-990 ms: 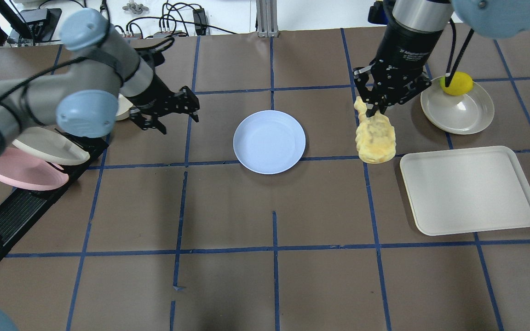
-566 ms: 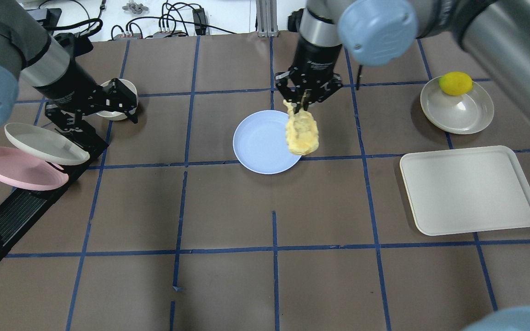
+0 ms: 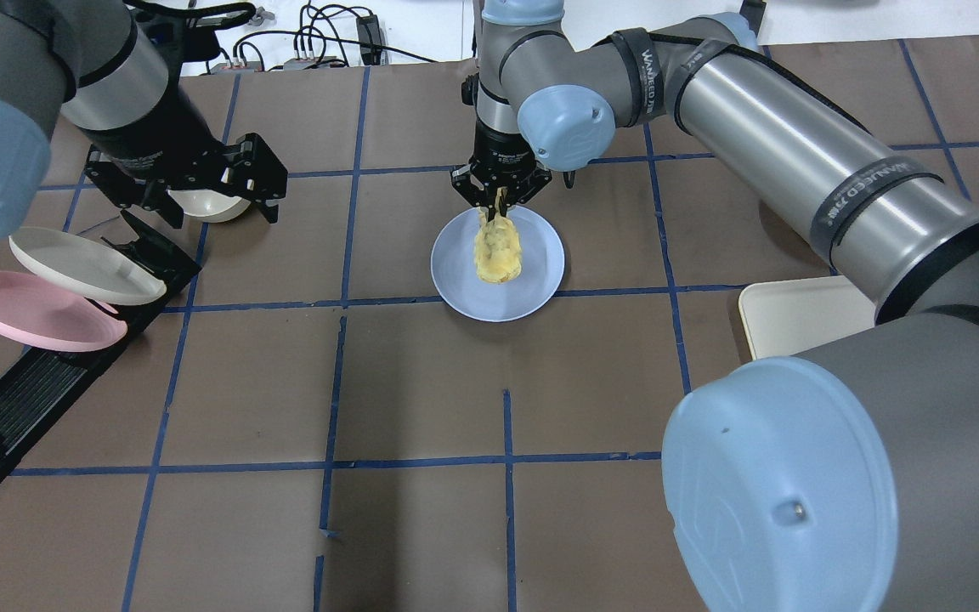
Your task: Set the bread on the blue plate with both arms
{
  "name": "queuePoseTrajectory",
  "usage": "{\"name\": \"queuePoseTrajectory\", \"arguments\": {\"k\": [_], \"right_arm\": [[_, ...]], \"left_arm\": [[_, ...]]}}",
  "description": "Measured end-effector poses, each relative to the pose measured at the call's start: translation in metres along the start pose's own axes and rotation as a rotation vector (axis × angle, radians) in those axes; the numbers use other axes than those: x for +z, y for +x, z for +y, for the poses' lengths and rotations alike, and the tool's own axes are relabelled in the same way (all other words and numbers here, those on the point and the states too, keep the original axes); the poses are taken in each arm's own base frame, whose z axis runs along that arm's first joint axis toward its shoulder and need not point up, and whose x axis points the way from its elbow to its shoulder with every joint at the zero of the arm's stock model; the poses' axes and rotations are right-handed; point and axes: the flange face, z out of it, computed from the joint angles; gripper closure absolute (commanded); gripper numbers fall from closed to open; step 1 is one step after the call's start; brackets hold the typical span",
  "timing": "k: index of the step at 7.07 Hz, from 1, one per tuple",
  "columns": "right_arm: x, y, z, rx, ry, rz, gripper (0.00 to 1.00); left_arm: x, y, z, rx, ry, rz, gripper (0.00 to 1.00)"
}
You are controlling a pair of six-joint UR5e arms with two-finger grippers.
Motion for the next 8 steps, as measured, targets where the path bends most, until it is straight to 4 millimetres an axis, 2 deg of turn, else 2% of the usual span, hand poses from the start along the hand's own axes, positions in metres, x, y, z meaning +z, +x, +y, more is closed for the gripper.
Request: {"name": "queuePoseTrajectory", "arguments": {"k": [1,2,3,4,5,6,7,8], "right_arm": [[0.014,0.002,-0.004,0.001,-0.006,0.014,0.37],[0.027,0.005,-0.007,0.008,-0.019,0.023,0.01],[0.035,0.006,-0.011,0.015,-0.023,0.027,0.0],[0.031,0.007,-0.014,0.018,-0.01,0.027,0.0],[0.015,0.007,-0.018,0.019,0.02,0.021,0.0],[-0.014,0.01,-0.022,0.019,0.063,0.012,0.0],[-0.054,0.022,-0.019,0.033,0.08,0.011,0.0],[-0.097,0.053,-0.01,0.065,0.057,0.021,0.0]], "left_arm": [[-0.005,-0.016,-0.007,-0.036,0.011,0.028,0.0],[-0.01,-0.028,-0.004,-0.059,-0.02,0.016,0.0],[-0.015,-0.036,-0.001,-0.067,-0.054,-0.022,0.0],[-0.018,-0.039,0.001,-0.068,-0.076,-0.04,0.0],[-0.018,-0.039,0.001,-0.066,-0.086,-0.045,0.0],[-0.018,-0.039,0.002,-0.066,-0.089,-0.045,0.0],[-0.017,-0.039,0.002,-0.066,-0.091,-0.044,0.0],[-0.017,-0.039,0.004,-0.066,-0.092,-0.044,0.0]]}}
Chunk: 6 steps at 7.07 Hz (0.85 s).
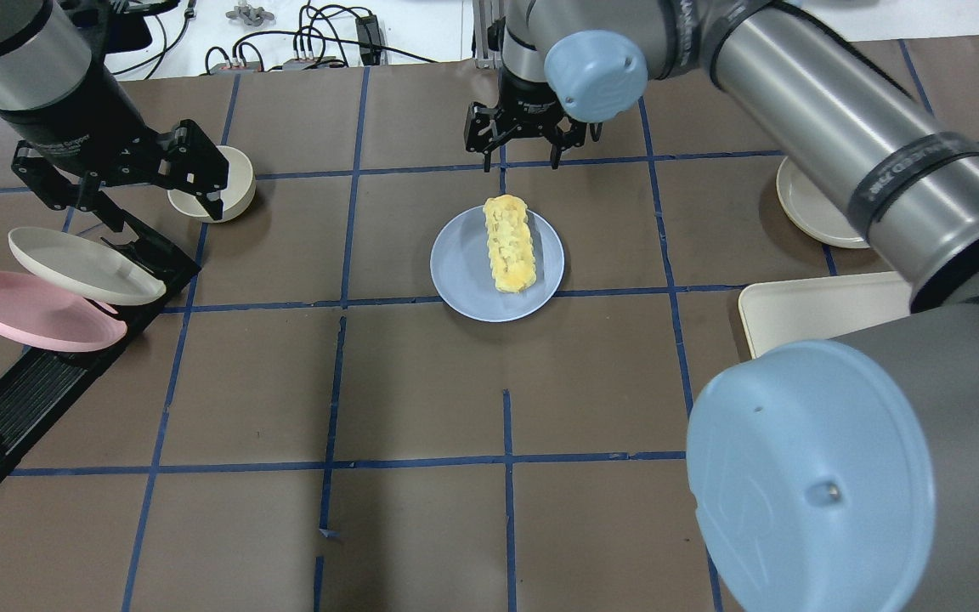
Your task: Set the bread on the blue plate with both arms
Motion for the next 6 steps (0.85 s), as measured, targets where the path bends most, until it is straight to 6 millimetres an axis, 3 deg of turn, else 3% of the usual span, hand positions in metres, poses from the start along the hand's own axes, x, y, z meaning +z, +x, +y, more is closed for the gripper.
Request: {"name": "queuePoseTrajectory", "arguments": {"k": [2,3,4,6], "right_arm": [[-0.09,0.1,0.026,0.005,-0.042,0.009,0.01],[-0.131,0.144,0.051,0.024,-0.064,0.03,0.03],[-0.152,0.166,0.076,0.042,-0.091,0.063,0.06],[-0.169,0.169,0.129,0.075,-0.113,0.097,0.01]], "left_arm": [[-0.002,0.0,0.005,-0.006,0.004,-0.001,0.0],[-0.002,0.0,0.007,-0.013,0.005,-0.003,0.0],[0.0,0.0,0.006,-0.017,0.002,-0.004,0.0],[0.001,-0.001,0.005,-0.018,0.002,-0.007,0.0]]}}
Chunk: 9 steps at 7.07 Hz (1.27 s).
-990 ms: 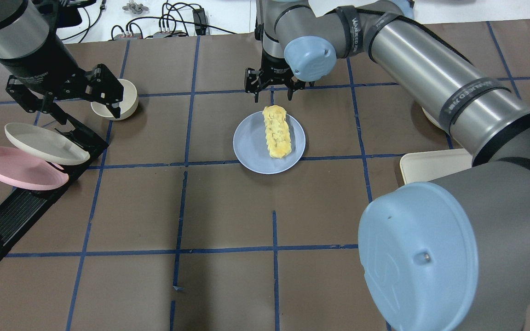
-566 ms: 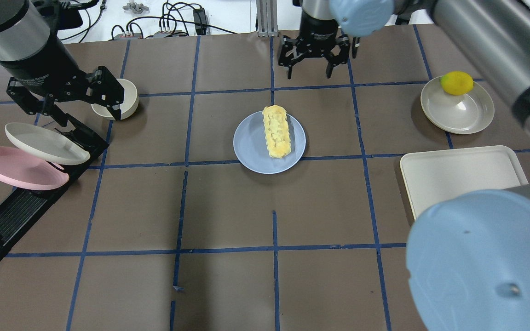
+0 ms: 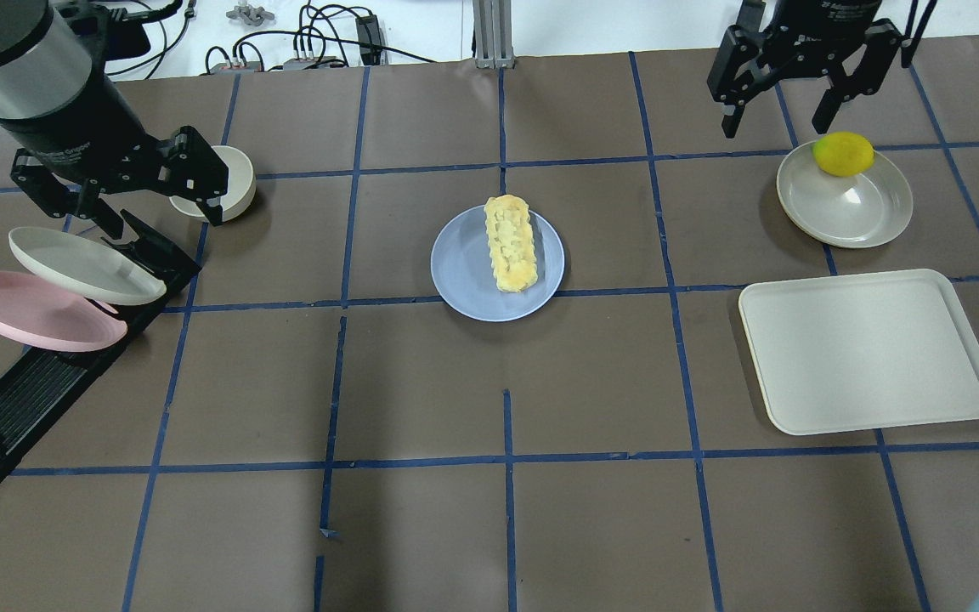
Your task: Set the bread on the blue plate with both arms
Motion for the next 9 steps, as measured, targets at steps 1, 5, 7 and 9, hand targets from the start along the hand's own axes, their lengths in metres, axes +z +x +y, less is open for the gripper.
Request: {"name": "queuePoseTrajectory", "arguments": {"k": [1,5,7,9], "right_arm": [[0.001,-0.003,0.029,0.011,-0.001,0.002,0.01],[0.013,-0.034,0.068,0.079,0.033,0.01,0.01],[0.019,-0.056,0.084,0.106,0.077,0.011,0.01],[0.029,-0.06,0.099,0.123,0.129,0.006,0.0]], "left_arm": [[0.0,0.0,0.0,0.0,0.002,-0.002,0.0],[0.0,0.001,0.0,0.001,0.002,0.005,0.0],[0.003,0.007,0.002,0.023,-0.005,0.003,0.0],[0.006,0.02,0.006,0.054,-0.008,0.0,0.0]]}}
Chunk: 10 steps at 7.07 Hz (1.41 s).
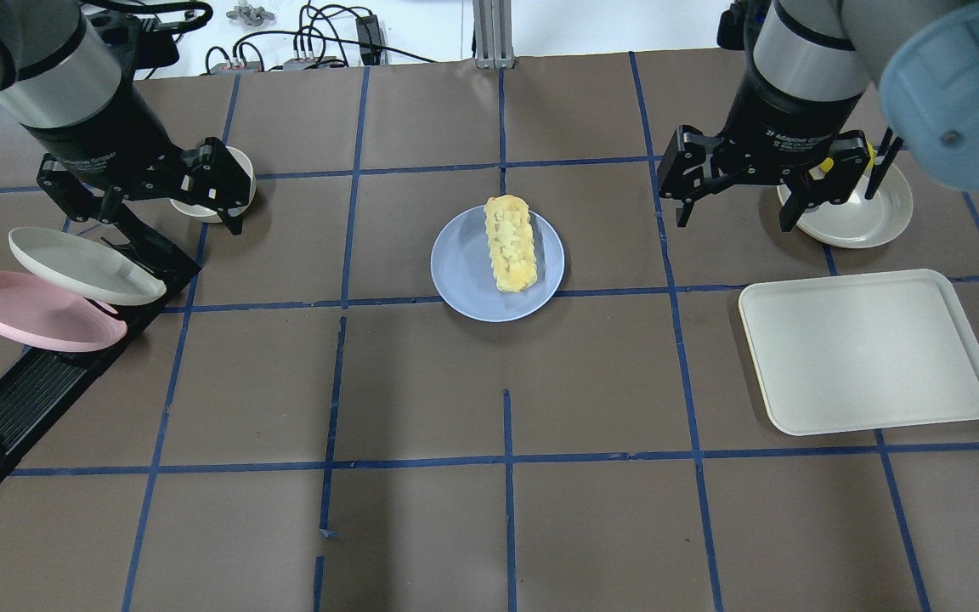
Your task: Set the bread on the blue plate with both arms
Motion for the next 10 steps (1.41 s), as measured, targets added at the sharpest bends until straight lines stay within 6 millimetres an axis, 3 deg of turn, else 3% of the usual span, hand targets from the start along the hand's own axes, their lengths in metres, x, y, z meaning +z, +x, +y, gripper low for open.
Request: {"name": "queuePoseTrajectory", "arguments": {"k": [10], "right_arm": [[0.0034,-0.0016,-0.0001,-0.009,0.053,-0.02,0.0]], "left_arm": [[0.0022,0.0031,0.0044,0.009,0.001,-0.001,0.0]]}}
